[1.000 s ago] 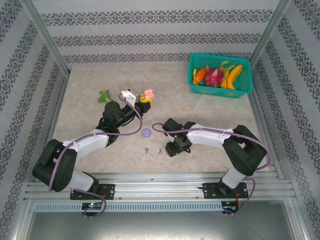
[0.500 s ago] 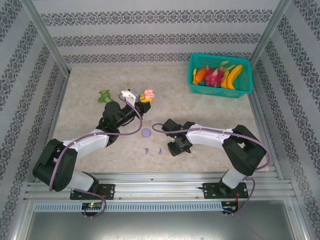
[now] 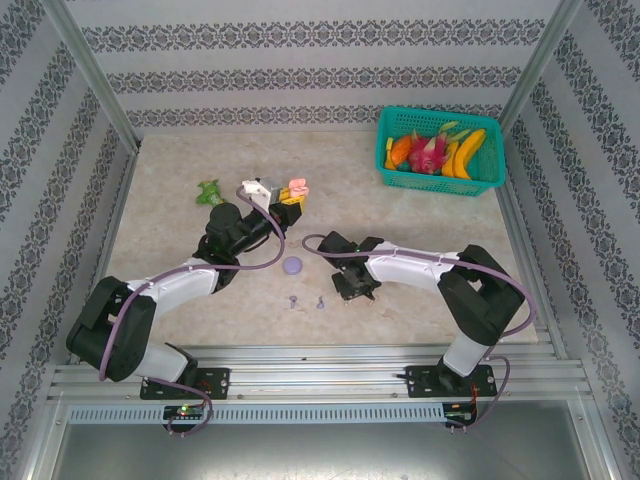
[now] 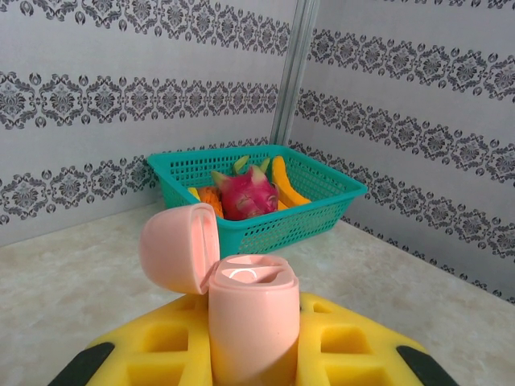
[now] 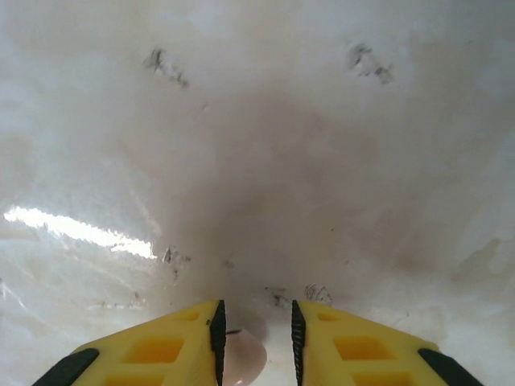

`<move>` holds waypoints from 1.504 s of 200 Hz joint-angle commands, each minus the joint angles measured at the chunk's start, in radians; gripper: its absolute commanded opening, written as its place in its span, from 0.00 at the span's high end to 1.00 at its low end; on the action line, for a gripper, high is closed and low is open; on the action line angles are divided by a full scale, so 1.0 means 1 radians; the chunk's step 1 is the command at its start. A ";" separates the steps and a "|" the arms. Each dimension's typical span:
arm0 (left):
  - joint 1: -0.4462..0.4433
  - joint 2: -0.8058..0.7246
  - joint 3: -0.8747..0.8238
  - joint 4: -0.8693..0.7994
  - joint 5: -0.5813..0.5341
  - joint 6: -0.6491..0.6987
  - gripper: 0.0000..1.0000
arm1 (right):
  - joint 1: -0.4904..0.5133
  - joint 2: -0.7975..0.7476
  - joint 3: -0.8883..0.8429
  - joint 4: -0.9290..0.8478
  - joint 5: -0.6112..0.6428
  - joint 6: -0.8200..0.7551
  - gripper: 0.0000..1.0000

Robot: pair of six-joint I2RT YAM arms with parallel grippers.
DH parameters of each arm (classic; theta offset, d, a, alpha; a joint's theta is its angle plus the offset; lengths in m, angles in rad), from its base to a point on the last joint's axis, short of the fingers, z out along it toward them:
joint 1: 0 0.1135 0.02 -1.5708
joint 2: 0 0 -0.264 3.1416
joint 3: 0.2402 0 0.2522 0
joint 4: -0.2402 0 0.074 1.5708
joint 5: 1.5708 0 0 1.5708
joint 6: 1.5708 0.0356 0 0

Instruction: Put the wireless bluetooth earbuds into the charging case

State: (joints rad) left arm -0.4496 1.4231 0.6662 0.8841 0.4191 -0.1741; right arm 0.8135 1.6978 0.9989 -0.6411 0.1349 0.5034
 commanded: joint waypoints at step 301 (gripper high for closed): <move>0.072 0.025 -0.141 0.321 -0.026 -0.013 1.00 | 0.075 -0.012 -0.022 -0.020 0.007 0.866 0.62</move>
State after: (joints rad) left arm -0.3954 1.4433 0.5385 1.1141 0.3843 -0.1768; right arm 0.8799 1.6627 0.9543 -0.6506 0.1429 1.3415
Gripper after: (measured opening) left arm 0.205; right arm 0.385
